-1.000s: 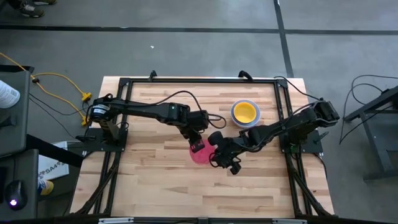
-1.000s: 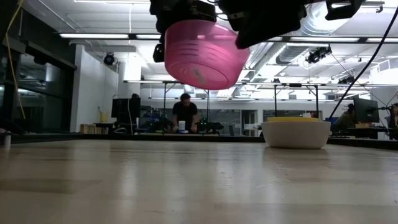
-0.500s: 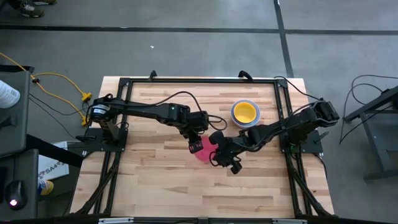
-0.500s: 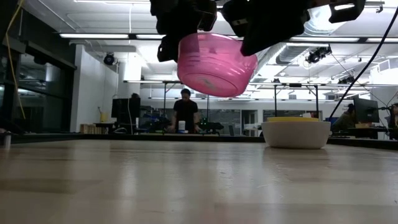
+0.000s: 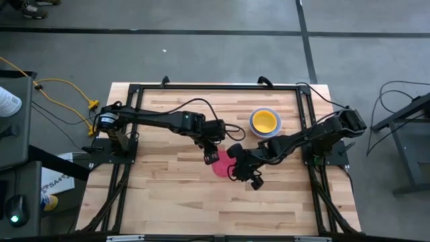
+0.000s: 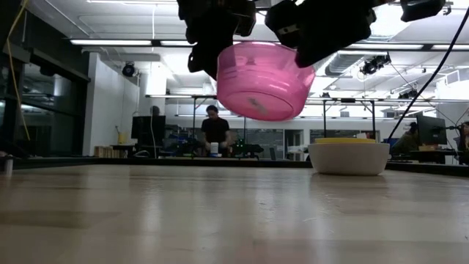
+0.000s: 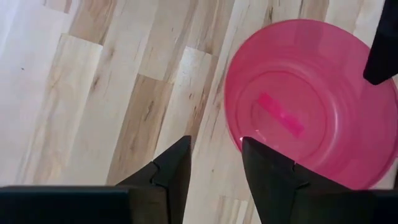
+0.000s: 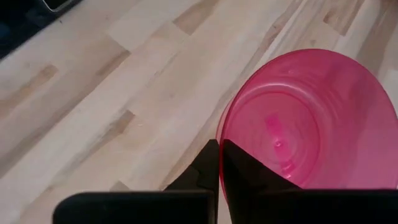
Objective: Nest bowls inside each other
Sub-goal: Stack the red bowl on the yellow bowl
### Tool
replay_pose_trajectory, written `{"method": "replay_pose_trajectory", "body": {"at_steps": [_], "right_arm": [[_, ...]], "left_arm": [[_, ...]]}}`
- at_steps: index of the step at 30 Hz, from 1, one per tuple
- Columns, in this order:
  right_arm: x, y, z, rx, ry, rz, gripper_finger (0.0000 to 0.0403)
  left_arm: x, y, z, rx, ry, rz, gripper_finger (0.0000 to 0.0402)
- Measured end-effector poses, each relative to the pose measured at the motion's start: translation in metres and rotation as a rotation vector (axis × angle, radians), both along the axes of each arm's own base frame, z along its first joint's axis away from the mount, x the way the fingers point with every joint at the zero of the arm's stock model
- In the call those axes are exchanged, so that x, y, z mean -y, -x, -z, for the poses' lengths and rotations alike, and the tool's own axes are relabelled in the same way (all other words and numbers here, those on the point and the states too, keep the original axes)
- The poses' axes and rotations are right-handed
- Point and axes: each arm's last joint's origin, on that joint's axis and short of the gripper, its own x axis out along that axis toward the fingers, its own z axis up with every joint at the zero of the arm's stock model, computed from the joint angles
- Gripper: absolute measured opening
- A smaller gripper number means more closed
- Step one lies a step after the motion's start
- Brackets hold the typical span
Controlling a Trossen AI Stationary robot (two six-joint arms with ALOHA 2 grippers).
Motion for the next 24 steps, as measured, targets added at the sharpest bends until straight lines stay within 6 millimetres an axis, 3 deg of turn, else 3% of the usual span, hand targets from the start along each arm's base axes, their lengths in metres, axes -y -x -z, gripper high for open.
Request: {"method": "replay_pose_trajectory", "body": {"at_steps": [6,12,17,24], "right_arm": [[-0.002,0.002,0.002,-0.022,0.022,0.013,0.0003],[0.004,0.010,0.009,-0.098,0.170,0.147,0.0003],[0.016,0.015,0.012,-0.184,0.188,0.238,0.0003],[0.043,0.020,0.001,-0.179,0.226,0.381,0.0003]], "left_arm": [[0.000,-0.004,-0.003,0.052,-0.007,0.010,0.0143],[0.000,-0.001,-0.001,0.019,-0.007,0.010,0.0143],[0.000,0.006,0.003,-0.068,-0.010,0.009,0.0143],[0.000,0.014,0.006,-0.152,-0.012,0.005,0.0143]]}}
